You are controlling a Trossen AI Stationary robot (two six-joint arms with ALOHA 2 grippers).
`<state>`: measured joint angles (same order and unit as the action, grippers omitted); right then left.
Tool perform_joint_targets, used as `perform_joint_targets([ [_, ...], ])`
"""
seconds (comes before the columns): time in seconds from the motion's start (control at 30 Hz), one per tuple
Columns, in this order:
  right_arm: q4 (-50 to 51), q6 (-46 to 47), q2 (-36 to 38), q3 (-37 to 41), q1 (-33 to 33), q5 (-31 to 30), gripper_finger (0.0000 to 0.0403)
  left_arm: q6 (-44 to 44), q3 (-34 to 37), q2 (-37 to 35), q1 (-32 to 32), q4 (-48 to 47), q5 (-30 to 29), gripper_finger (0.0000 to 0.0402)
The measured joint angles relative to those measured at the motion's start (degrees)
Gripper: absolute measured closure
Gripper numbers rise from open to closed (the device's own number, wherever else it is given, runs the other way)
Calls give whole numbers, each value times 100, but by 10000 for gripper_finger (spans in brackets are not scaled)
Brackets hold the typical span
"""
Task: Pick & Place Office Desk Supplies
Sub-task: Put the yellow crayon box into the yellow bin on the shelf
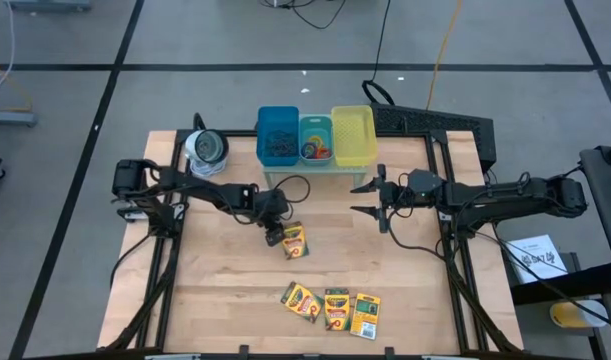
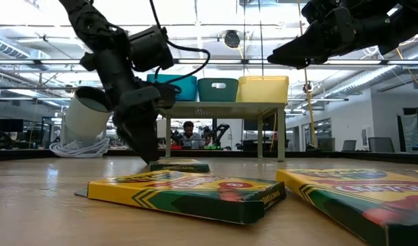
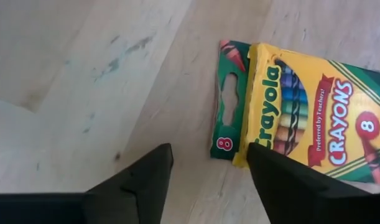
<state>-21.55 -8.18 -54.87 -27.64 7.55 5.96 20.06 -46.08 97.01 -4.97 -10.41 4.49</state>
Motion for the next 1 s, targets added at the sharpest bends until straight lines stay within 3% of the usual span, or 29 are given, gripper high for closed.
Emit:
perform_joint_targets([
  [0.17,3,0,0,0,11,-9,206,-106,119,0,-4,164,34,173],
  [0.33,5,0,0,2,13,-13,206,-533,120,10,28,139,56,205],
  [0.7,8,0,0,0,13,-13,206,-933,119,33,62,193,70,386],
  [1.0,3,0,0,2,13,-15,206,-974,111,380,135,479,-80,398],
])
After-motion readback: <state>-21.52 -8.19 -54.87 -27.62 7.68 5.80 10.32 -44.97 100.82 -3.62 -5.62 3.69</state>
